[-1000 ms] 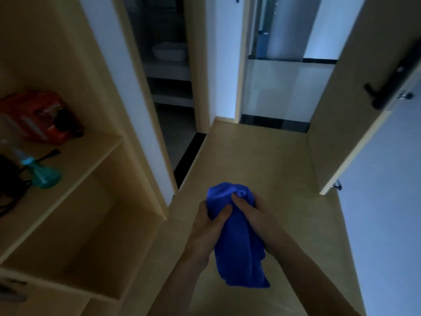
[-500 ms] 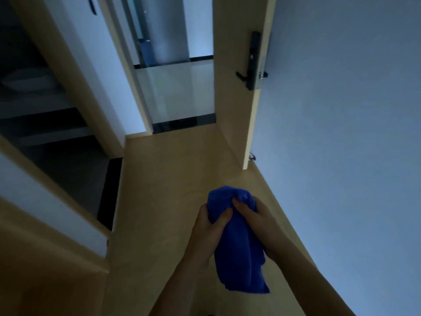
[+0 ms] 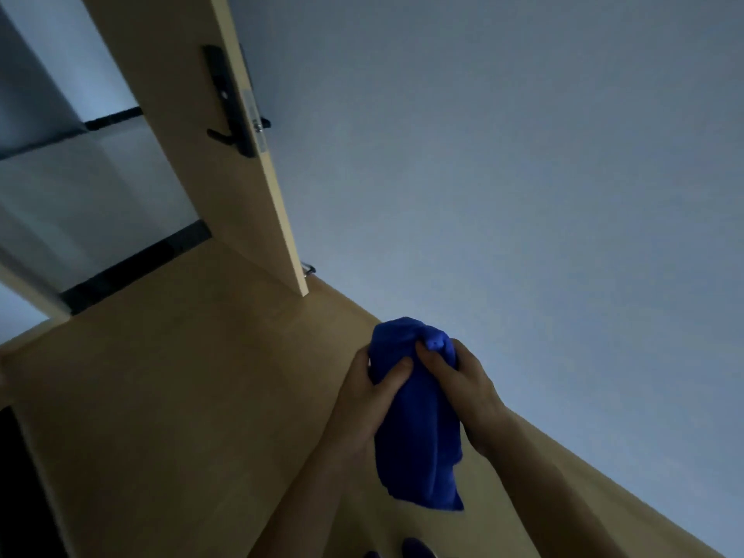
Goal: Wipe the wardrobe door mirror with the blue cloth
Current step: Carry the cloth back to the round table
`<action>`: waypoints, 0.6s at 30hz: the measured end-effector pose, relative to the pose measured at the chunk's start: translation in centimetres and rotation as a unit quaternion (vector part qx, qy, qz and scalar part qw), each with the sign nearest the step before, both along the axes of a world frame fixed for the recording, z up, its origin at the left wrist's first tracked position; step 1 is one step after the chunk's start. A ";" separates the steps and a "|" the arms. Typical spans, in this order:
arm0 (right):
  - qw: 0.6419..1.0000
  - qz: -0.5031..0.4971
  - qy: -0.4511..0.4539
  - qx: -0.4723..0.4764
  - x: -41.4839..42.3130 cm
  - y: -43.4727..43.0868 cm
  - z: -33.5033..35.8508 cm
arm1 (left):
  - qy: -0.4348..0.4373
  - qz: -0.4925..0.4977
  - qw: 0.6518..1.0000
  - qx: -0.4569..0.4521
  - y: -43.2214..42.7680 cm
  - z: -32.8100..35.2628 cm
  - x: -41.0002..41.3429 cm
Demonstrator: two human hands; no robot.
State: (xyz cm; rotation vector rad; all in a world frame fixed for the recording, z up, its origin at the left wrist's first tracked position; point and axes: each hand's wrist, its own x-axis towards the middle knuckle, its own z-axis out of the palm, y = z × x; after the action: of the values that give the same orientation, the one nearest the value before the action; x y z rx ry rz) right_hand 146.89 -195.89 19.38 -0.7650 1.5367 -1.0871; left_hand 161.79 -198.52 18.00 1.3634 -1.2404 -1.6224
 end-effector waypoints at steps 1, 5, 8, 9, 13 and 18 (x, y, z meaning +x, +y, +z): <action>1.000 -0.022 0.004 0.001 -0.8 0.7 -0.1 | 0.002 -0.023 1.000 0.003 0.0 -0.1 -0.8; 0.994 -0.105 0.014 0.001 -4.0 3.7 -0.3 | 0.012 -0.107 0.994 0.013 0.9 -0.3 -4.6; 0.987 -0.158 0.006 -0.006 -6.5 6.3 -0.2 | 0.011 -0.163 0.986 0.015 1.8 -0.2 -7.9; 0.984 -0.177 0.004 -0.007 -7.3 7.2 -0.1 | 0.011 -0.180 0.984 0.014 2.2 -0.1 -9.0; 0.969 -0.247 -0.004 -0.020 -11.0 11.7 -0.2 | 0.008 -0.241 0.970 0.008 4.6 0.0 -14.0; 0.947 -0.320 -0.002 -0.029 -15.8 18.4 -0.4 | 0.017 -0.305 0.952 0.011 9.9 0.1 -20.4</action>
State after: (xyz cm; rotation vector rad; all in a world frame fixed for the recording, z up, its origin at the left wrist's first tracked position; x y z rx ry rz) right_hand 131.12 -177.53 18.99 -0.2901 1.8105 -1.6053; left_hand 141.38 -188.67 18.12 1.0036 -1.7393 -2.0578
